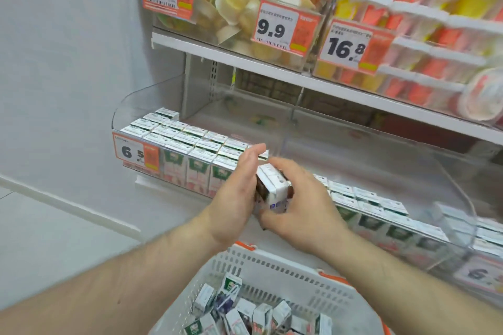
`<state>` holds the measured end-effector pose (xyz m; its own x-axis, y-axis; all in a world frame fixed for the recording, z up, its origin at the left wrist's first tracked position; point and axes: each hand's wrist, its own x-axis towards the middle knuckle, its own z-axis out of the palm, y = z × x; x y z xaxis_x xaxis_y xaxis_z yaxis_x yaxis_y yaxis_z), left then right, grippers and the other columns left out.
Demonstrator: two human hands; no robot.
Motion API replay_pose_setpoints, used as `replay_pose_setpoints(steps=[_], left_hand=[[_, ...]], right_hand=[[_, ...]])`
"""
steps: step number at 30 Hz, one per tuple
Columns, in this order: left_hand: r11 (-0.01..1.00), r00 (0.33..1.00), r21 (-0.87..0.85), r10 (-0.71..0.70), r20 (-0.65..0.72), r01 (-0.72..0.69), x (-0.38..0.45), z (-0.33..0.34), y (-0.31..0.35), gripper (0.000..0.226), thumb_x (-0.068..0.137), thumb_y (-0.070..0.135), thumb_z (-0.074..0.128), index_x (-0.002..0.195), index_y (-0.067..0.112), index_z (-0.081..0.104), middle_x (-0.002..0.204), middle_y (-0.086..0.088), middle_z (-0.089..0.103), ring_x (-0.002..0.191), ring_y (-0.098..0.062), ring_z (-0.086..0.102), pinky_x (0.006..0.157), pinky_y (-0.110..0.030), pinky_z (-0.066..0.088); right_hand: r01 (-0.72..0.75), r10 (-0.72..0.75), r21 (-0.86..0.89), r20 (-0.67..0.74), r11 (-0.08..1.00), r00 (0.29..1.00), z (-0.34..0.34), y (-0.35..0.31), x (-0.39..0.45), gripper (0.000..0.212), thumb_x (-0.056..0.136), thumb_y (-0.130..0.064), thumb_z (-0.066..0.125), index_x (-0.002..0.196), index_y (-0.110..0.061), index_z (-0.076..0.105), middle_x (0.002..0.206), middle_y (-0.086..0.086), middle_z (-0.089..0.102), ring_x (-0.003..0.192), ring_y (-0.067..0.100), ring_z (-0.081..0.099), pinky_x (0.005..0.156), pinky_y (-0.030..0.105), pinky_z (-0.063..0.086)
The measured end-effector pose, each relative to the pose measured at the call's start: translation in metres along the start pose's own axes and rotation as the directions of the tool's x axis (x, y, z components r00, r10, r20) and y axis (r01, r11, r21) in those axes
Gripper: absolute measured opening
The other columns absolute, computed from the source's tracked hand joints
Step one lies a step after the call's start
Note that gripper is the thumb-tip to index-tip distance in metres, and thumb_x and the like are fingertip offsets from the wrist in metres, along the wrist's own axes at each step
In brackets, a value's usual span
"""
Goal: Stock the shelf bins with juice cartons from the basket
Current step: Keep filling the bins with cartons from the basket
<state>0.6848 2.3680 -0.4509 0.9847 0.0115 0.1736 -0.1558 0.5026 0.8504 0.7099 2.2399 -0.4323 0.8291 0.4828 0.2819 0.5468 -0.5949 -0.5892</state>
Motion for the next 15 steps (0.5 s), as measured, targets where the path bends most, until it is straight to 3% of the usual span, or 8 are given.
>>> replay_pose_setpoints(steps=[2,4,7,9,11,13,15], left_hand=[[0.987,1.000,0.160,0.006,0.026,-0.010,0.003,-0.003,-0.012,0.051,0.074,0.041,0.061,0.125,0.040,0.051,0.106,0.003,0.066,0.098,-0.018,0.062,0.071,-0.024,0.052],[0.905,0.997,0.423,0.019,0.071,-0.047,0.004,-0.003,-0.019,0.069,0.058,0.040,0.067,0.123,0.054,0.045,0.117,0.004,0.059,0.113,-0.023,0.054,0.081,-0.029,0.051],[0.734,0.982,0.671,-0.031,0.187,-0.105,-0.004,0.005,-0.029,0.083,0.055,0.042,0.066,0.133,0.041,0.036,0.133,0.005,0.047,0.126,-0.006,0.045,0.102,-0.021,0.041],[0.683,0.987,0.726,-0.043,0.157,-0.086,-0.007,0.017,-0.037,0.074,0.061,0.039,0.072,0.130,0.039,0.044,0.127,0.009,0.057,0.115,-0.007,0.058,0.100,-0.032,0.047],[0.699,0.990,0.712,-0.045,0.136,-0.066,-0.006,0.033,-0.047,0.054,0.071,0.022,0.080,0.117,0.036,0.055,0.114,0.008,0.067,0.097,-0.013,0.069,0.091,-0.043,0.054],[0.694,0.994,0.717,-0.014,0.108,-0.068,-0.001,0.048,-0.058,0.042,0.076,0.005,0.078,0.106,0.030,0.062,0.103,0.004,0.072,0.088,-0.016,0.071,0.087,-0.044,0.055],[0.688,0.994,0.719,0.028,0.107,-0.097,0.004,0.065,-0.067,0.040,0.074,0.004,0.080,0.102,0.028,0.064,0.099,0.003,0.072,0.088,-0.017,0.070,0.086,-0.041,0.056]], right_hand=[[-0.012,0.012,0.000,-0.026,1.000,1.000,-0.008,0.009,-0.013,0.072,0.064,-0.010,0.077,0.127,-0.037,0.055,0.115,-0.015,0.059,0.099,0.003,0.055,0.080,0.007,0.041],[-0.056,0.057,0.043,-0.032,0.998,0.998,-0.021,0.017,-0.022,0.073,0.066,-0.004,0.075,0.130,-0.035,0.056,0.114,-0.018,0.057,0.095,0.002,0.056,0.078,0.005,0.041],[-0.085,0.087,0.099,-0.014,0.991,0.996,-0.041,0.026,-0.037,0.078,0.070,0.002,0.074,0.131,-0.039,0.050,0.107,-0.022,0.057,0.084,0.005,0.061,0.074,0.010,0.048],[-0.103,0.103,0.160,0.010,0.982,0.995,-0.052,0.033,-0.047,0.079,0.072,0.006,0.074,0.129,-0.040,0.044,0.103,-0.023,0.053,0.084,0.006,0.064,0.072,0.017,0.053],[-0.131,0.131,0.212,0.013,0.969,0.991,-0.064,0.041,-0.056,0.077,0.073,0.008,0.074,0.122,-0.042,0.041,0.103,-0.017,0.055,0.084,0.008,0.066,0.070,0.023,0.056],[-0.129,0.134,0.180,-0.020,0.975,0.991,-0.076,0.051,-0.064,0.072,0.075,0.003,0.074,0.118,-0.043,0.041,0.105,-0.016,0.056,0.083,0.005,0.063,0.071,0.022,0.054],[-0.123,0.136,0.164,-0.068,0.979,0.988,-0.090,0.061,-0.072,0.067,0.074,-0.001,0.075,0.119,-0.041,0.043,0.110,-0.019,0.055,0.089,0.002,0.062,0.078,0.023,0.053]])
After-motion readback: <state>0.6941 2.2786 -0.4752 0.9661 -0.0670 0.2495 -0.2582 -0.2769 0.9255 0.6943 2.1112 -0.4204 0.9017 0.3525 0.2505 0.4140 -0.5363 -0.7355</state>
